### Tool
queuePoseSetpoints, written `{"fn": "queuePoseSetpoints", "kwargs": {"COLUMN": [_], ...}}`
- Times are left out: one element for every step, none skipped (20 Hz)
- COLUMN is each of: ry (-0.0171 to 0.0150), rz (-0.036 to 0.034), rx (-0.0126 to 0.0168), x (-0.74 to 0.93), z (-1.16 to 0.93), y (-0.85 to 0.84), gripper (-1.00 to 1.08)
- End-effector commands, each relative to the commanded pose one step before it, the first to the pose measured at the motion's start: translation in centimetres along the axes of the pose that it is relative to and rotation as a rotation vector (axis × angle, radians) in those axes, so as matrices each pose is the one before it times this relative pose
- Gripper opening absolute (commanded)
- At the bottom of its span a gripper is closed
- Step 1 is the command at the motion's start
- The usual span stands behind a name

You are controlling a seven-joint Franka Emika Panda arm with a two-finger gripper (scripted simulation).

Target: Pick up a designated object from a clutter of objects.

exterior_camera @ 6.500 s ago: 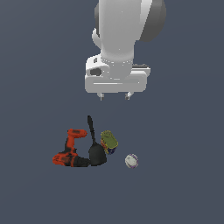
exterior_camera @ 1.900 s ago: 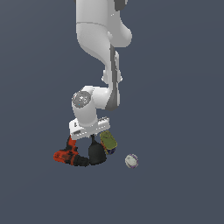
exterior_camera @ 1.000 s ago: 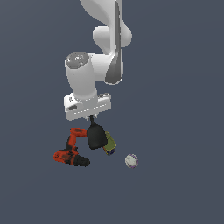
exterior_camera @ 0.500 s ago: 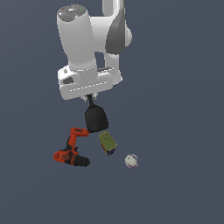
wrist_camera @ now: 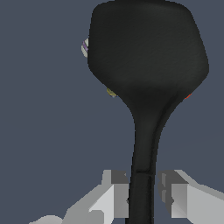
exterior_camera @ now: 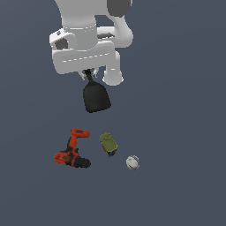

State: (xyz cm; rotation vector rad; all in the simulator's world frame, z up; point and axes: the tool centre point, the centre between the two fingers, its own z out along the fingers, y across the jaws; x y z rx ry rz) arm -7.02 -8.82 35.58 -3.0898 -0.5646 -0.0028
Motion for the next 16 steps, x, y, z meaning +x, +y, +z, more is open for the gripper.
{"fn": "queuePoseSetpoints", "kwargs": {"ry": [-0.00048, 0.0, 0.0, -0.00047, 0.0, 0.0, -0.00045, 0.0, 0.0, 0.0, 0.0, 0.0, -0.00043, 0.0, 0.0, 0.0], "rz": [0.00084, 0.0, 0.0, 0.00051, 0.0, 0.0, 0.00052, 0.0, 0.0, 0.0, 0.0, 0.0, 0.00053, 0.0, 0.0, 0.0], "rx": [-0.00016, 0.0, 0.0, -0.00003, 0.0, 0.0, -0.00005, 0.0, 0.0, 0.0, 0.0, 0.0, -0.00007, 0.0, 0.0, 0.0], "x": [-0.412, -0.127, -0.115, -0.098, -0.092, -0.081, -0.065, -0.061, -0.051, -0.043, -0.035, -0.027, -0.015, -0.014, -0.008, -0.003], "z": [-2.13, -0.723, -0.673, -0.605, -0.574, -0.524, -0.457, -0.424, -0.375, -0.325, -0.275, -0.225, -0.159, -0.125, -0.075, -0.025], "y": [-0.271, -0.093, -0.085, -0.057, -0.068, -0.06, -0.033, -0.045, -0.038, -0.032, -0.026, -0.02, 0.003, -0.011, -0.006, -0.002], "gripper": [-1.0, -1.0, -1.0, -1.0, -1.0, -1.0, -1.0, -1.0, -1.0, -1.0, -1.0, -1.0, -1.0, -1.0, -1.0, -1.0]}}
